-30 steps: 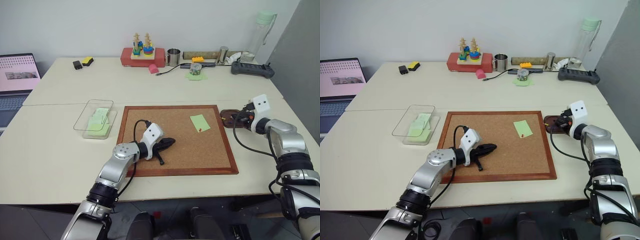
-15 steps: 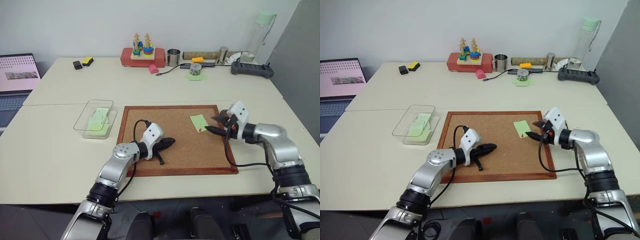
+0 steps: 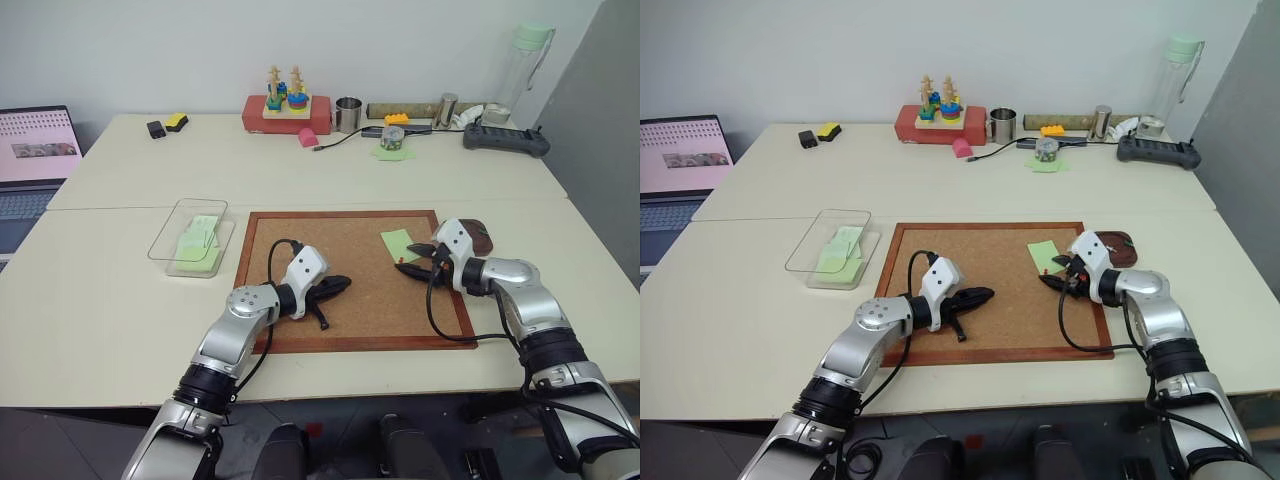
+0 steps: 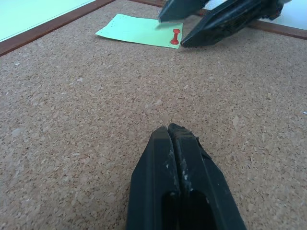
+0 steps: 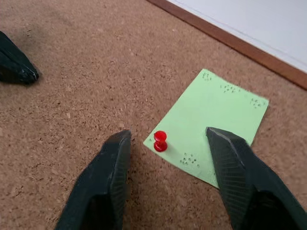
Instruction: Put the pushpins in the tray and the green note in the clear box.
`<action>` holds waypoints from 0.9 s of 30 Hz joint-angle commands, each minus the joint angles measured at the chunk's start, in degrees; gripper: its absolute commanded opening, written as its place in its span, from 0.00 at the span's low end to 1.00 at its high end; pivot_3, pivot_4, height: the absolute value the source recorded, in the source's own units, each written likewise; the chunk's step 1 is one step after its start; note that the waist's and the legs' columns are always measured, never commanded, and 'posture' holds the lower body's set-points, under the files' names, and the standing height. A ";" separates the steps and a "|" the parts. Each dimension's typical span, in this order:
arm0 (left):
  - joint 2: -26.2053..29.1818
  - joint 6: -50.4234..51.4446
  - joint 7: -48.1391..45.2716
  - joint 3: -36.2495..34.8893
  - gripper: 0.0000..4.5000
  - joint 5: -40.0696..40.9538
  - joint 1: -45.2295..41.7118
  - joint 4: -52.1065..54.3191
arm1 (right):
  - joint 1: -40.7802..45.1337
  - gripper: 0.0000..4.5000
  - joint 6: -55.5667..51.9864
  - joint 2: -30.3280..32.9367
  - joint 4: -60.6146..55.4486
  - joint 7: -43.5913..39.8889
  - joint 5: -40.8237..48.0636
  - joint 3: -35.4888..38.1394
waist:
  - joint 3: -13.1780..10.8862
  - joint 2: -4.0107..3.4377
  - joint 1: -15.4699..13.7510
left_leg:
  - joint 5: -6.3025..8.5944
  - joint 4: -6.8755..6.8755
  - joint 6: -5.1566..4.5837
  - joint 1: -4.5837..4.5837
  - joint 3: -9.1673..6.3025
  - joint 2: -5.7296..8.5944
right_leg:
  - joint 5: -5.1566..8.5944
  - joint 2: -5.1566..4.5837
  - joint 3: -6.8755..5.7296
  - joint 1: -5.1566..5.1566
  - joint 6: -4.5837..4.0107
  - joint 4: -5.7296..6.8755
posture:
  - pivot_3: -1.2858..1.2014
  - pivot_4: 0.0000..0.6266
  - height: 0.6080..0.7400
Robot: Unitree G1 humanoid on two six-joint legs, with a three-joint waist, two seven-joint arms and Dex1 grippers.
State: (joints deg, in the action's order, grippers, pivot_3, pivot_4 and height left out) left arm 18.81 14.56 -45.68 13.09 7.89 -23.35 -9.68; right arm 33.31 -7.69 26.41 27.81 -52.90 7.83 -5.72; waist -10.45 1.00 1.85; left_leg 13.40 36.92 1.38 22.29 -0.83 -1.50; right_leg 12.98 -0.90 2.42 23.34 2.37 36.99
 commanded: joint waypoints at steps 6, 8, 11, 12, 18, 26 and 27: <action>0.78 1.71 -0.14 1.20 0.00 -1.53 1.71 -1.72 | 1.74 0.14 2.22 -0.26 0.01 -1.17 0.20 0.46 | 0.00 0.00 0.00 | 0.00 0.00 0.00 -0.01 0.00 0.00 | 0.00 0.00 0.00 0.00 0.00 0.00 | 0.52 0.24 1.00; 0.78 1.69 -0.17 1.21 0.00 -1.53 1.70 -1.76 | 1.74 0.06 2.15 -0.28 -0.09 -1.38 0.29 0.54 | 0.00 0.00 0.00 | 0.00 0.00 0.00 0.00 0.00 0.00 | 0.00 0.00 0.00 0.00 0.00 0.00 | 0.52 0.24 1.00; 0.76 1.59 -0.16 1.27 0.00 -1.56 1.85 -1.71 | 1.56 0.01 1.80 -0.16 -0.77 -1.70 0.61 0.81 | 0.00 0.00 0.00 | 0.00 0.00 0.00 -0.01 0.00 0.00 | 0.00 0.00 0.00 0.00 0.00 0.00 | 0.52 0.24 1.00; 0.77 1.59 -0.18 1.27 0.00 -1.55 1.89 -1.69 | 1.53 0.01 1.65 -0.08 -1.10 -1.82 0.74 0.90 | 0.00 0.00 0.01 | 0.00 0.00 0.00 -0.01 0.00 0.00 | 0.00 0.00 0.00 0.00 0.00 0.00 | 0.52 0.24 1.00; 0.36 2.14 0.34 0.50 0.00 -0.99 1.55 -1.91 | 1.80 0.01 -0.23 0.67 -5.54 -2.63 2.58 2.11 | 0.00 0.00 0.00 | 0.00 0.00 0.00 0.00 0.00 0.00 | 0.00 0.00 0.00 0.00 0.00 0.00 | 0.52 0.24 1.00; -1.31 7.45 2.55 -5.37 0.08 4.67 1.20 2.34 | 0.96 0.00 -2.59 2.13 -12.61 -2.83 3.93 2.92 | 0.00 0.00 -0.01 | 0.00 0.00 0.00 0.00 -0.01 0.00 | 0.00 0.00 -0.01 0.01 0.00 0.01 | 0.52 0.24 1.00; -1.93 10.00 2.51 -6.93 0.09 7.49 1.56 4.53 | 0.73 0.00 -2.40 2.29 -13.55 -2.81 3.82 2.85 | -0.01 0.00 0.01 | 0.00 0.00 0.00 0.00 -0.01 0.00 | 0.00 0.00 -0.01 0.01 0.00 0.01 | 0.52 0.24 1.00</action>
State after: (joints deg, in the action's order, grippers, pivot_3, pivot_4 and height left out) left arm 17.76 18.29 -44.67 10.80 9.99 -23.05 -8.78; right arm 34.11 -10.54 27.66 18.81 -55.19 10.37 -4.13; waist -10.46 1.00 1.86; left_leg 13.40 36.92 1.38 22.31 -0.84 -1.50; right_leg 12.98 -0.90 2.41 23.38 2.38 37.01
